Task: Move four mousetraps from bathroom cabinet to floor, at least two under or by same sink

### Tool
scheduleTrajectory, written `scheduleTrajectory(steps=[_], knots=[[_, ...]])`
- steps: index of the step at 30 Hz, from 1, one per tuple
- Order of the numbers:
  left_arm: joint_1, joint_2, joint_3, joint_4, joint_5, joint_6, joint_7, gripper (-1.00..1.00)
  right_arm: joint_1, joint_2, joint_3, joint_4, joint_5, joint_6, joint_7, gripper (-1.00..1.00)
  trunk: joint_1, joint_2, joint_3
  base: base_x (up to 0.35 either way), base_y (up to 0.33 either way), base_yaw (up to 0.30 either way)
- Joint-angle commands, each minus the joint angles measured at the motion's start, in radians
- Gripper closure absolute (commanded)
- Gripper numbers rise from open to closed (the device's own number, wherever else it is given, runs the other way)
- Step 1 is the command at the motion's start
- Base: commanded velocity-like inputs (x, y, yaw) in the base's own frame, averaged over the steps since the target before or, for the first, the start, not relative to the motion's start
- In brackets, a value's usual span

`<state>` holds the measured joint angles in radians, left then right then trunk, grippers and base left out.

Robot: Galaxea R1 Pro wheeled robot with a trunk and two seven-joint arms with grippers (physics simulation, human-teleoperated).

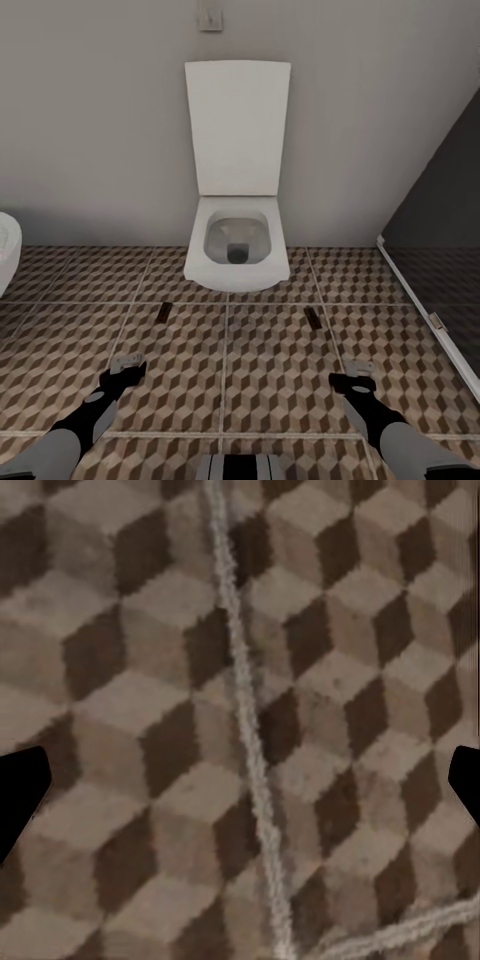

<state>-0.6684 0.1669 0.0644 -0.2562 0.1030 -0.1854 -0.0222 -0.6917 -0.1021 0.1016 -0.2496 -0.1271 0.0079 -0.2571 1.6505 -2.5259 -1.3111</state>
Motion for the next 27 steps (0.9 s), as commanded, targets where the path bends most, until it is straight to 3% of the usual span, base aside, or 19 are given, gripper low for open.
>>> scheduleTrajectory(steps=[1,15,22,27], knots=[[0.000,0.000,0.000,0.002,0.010,-0.002,-0.002,-1.00,0.000,-0.001,0.008,-0.001,-0.011,0.000,-0.004,-1.00,-0.001,0.000,0.003,0.000,0.000,0.000],[0.000,0.000,0.000,0.024,0.015,-0.010,-0.008,-1.00,0.000,-0.001,0.009,-0.002,-0.010,0.006,-0.001,-1.00,-0.007,0.003,0.057,0.000,0.000,0.000],[0.000,0.003,0.001,0.067,0.016,-0.050,-0.008,-1.00,0.000,-0.001,0.009,-0.001,-0.011,0.008,-0.001,-1.00,-0.010,0.005,0.085,0.000,0.000,0.000],[0.000,0.003,0.001,0.087,0.018,-0.073,-0.008,-1.00,0.000,-0.001,0.009,-0.001,-0.012,0.013,-0.001,-1.00,-0.010,0.005,0.085,0.000,0.000,0.000]])
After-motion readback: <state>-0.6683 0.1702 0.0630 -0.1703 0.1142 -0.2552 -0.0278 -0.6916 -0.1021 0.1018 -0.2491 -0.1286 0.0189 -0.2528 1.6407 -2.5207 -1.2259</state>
